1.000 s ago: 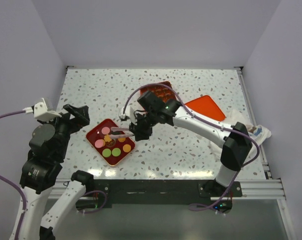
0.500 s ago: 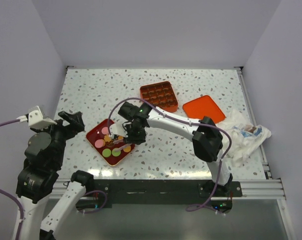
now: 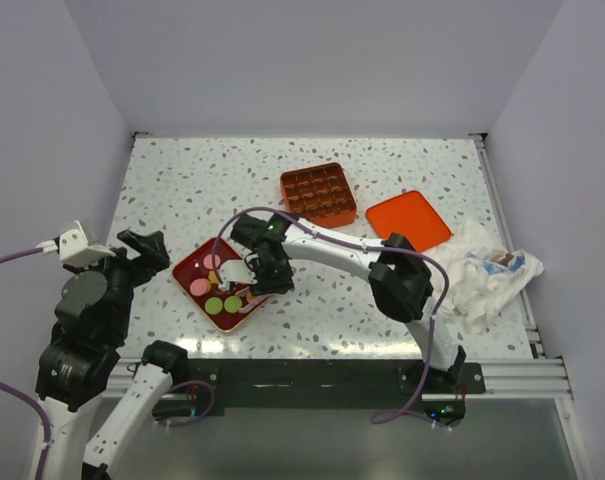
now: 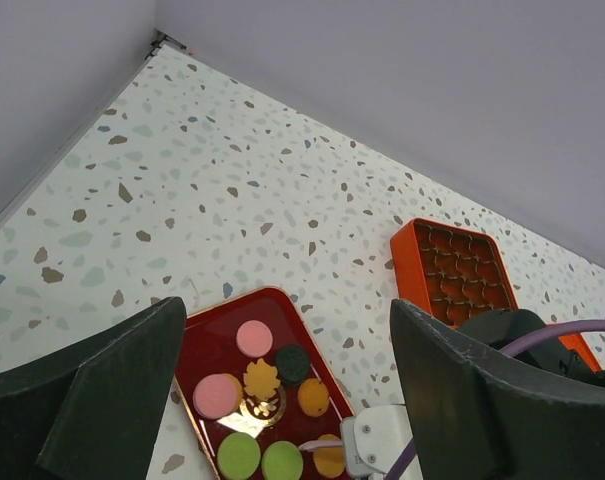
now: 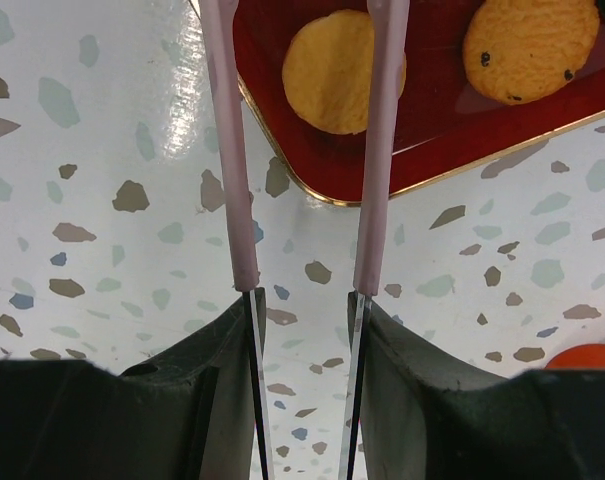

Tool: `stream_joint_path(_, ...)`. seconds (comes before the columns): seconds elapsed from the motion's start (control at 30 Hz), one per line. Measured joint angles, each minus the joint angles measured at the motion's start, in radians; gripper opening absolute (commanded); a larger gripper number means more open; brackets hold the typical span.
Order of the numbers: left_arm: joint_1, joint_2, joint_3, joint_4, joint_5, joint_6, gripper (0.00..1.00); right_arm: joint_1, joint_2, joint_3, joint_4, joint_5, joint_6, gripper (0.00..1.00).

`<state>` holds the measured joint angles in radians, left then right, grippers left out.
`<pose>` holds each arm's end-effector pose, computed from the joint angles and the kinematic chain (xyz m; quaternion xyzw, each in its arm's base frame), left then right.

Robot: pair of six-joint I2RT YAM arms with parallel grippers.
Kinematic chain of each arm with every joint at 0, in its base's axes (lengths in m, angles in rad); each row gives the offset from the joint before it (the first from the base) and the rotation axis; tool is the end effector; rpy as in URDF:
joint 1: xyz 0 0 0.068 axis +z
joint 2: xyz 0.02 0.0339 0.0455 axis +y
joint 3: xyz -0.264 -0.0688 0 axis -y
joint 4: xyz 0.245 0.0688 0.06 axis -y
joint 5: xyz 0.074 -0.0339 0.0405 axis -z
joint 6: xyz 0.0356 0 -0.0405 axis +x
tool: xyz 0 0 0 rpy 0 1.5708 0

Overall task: Pack the cookies
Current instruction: Pick up the fake cookies from the plate.

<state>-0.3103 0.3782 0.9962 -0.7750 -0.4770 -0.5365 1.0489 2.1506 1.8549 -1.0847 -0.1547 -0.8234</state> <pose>0.0468 0.0022 0.3853 -0.2358 0.7168 -0.0955 0.6492 0.2132 0.3817 0.2132 -0.8036 0.5825 0.0871 0.0855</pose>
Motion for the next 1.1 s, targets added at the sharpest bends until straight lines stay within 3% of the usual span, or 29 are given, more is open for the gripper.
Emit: stream_joint_path(1.1,0.0,-0.024,-0.023,0.002,-0.003,-0.025,0.88,0.078,0.065,0.047,0.043,0.118,0.047,0.4)
